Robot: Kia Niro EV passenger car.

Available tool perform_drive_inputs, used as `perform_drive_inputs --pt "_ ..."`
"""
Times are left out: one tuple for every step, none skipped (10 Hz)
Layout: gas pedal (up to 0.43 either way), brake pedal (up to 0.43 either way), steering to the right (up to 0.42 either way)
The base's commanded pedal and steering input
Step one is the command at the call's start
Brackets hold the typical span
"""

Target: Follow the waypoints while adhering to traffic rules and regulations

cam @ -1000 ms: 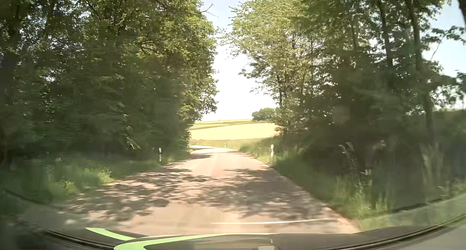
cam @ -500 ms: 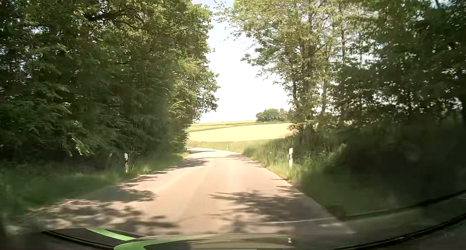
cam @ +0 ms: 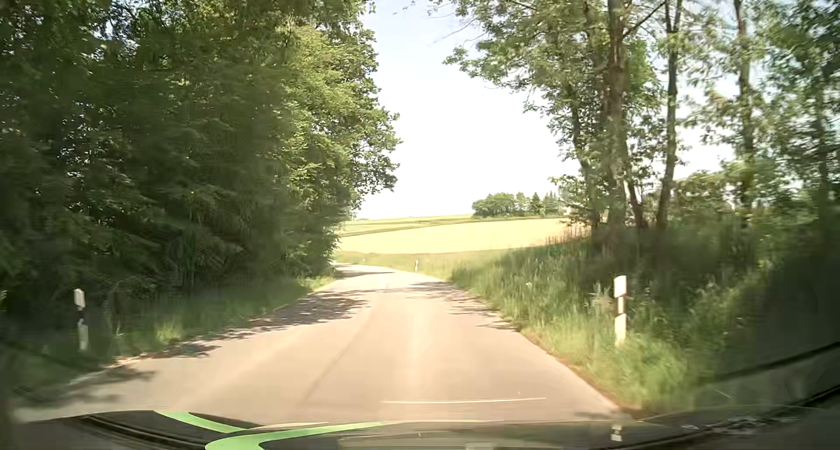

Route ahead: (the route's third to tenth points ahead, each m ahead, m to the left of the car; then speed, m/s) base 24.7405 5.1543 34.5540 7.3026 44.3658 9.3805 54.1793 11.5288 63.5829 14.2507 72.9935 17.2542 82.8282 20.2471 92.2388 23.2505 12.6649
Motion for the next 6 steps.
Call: perform_drive_inputs --pt "0.079 0.000 -0.021" --pt "0.079 0.000 -0.021" --pt "0.079 0.000 -0.021" --pt "0.079 0.000 -0.021" --pt "0.079 0.000 -0.021" --pt "0.079 0.000 -0.021"
